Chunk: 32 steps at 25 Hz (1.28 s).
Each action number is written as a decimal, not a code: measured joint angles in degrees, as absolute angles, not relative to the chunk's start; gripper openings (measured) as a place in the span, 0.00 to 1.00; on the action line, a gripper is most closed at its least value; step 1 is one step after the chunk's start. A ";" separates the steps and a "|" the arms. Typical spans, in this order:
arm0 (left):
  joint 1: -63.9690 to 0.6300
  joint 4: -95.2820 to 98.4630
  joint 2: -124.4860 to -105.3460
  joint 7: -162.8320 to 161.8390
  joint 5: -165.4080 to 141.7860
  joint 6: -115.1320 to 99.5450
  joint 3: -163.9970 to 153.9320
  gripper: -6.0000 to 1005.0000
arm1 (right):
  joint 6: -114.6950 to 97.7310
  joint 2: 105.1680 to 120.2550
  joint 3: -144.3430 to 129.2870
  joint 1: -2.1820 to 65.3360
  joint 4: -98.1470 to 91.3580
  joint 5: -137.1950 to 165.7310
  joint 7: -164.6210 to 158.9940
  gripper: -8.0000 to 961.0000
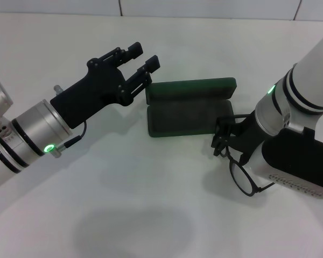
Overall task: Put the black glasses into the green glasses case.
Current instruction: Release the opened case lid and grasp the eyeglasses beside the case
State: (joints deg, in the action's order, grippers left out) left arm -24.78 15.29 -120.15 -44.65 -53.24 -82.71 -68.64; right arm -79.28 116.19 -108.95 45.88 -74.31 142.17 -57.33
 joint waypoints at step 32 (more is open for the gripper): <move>-24.93 15.74 -119.78 -45.16 -53.79 -86.95 -68.78 0.48 | -90.54 116.19 -92.50 45.88 -76.80 141.69 -71.90 0.11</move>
State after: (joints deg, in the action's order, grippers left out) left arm -24.93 15.74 -119.78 -45.16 -53.79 -86.95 -68.78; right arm -90.54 116.19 -92.50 45.88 -76.80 141.69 -71.90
